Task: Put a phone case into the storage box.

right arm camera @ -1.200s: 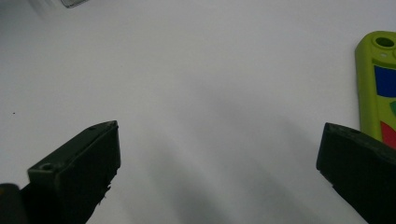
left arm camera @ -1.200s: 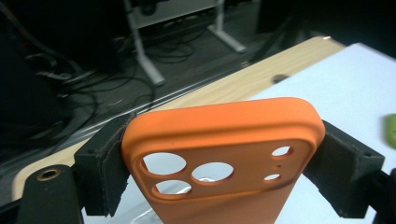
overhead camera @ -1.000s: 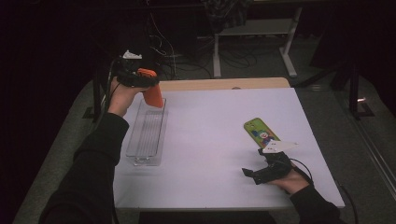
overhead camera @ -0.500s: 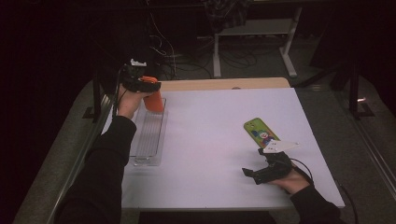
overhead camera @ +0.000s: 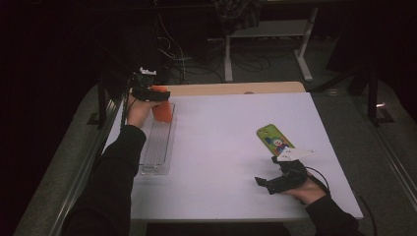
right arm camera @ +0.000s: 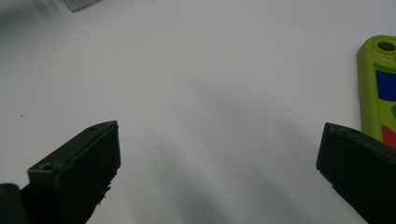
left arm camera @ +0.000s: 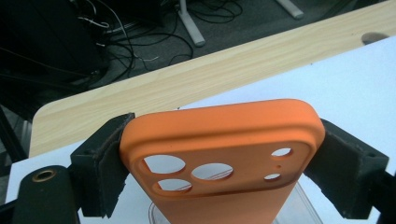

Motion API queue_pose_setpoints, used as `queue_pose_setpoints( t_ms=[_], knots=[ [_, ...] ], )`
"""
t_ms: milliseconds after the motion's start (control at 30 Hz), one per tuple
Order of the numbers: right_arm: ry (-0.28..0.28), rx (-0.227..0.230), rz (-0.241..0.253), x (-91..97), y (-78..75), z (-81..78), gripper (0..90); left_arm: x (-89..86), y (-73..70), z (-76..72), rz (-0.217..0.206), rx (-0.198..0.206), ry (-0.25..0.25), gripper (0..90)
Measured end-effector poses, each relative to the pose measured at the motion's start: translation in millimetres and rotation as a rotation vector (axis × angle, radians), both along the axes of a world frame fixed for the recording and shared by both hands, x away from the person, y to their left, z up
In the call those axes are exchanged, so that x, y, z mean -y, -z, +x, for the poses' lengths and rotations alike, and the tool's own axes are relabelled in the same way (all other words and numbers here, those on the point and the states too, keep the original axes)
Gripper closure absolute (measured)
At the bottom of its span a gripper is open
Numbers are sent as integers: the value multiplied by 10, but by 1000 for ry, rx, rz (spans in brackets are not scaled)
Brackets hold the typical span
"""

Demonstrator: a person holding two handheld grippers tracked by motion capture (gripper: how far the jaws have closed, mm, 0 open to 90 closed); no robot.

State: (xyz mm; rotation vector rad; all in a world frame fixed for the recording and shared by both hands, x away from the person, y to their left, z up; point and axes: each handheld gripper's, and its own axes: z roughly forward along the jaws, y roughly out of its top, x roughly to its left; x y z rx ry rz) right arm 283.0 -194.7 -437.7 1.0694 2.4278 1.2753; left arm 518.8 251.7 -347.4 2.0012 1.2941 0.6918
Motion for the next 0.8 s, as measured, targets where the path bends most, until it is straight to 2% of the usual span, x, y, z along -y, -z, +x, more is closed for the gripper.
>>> queue_pose_setpoints(
  t_ms=[100, 367, 667, 800],
  knots=[
    [-1, 3, 0, 1, 1, 1, 0, 14, 14, -1, -5, 7, -10, 141],
    [-1, 3, 0, 1, 1, 0, 0, 50, 25, 10, 16, 24, -26, 112],
    [0, 0, 1, -3, -2, -3, 0, 35, 29, 25, 3, 25, -35, 11],
    [-3, 2, 1, -4, -2, -2, 0, 16, 16, 25, -4, 32, -38, 6]
  ],
)
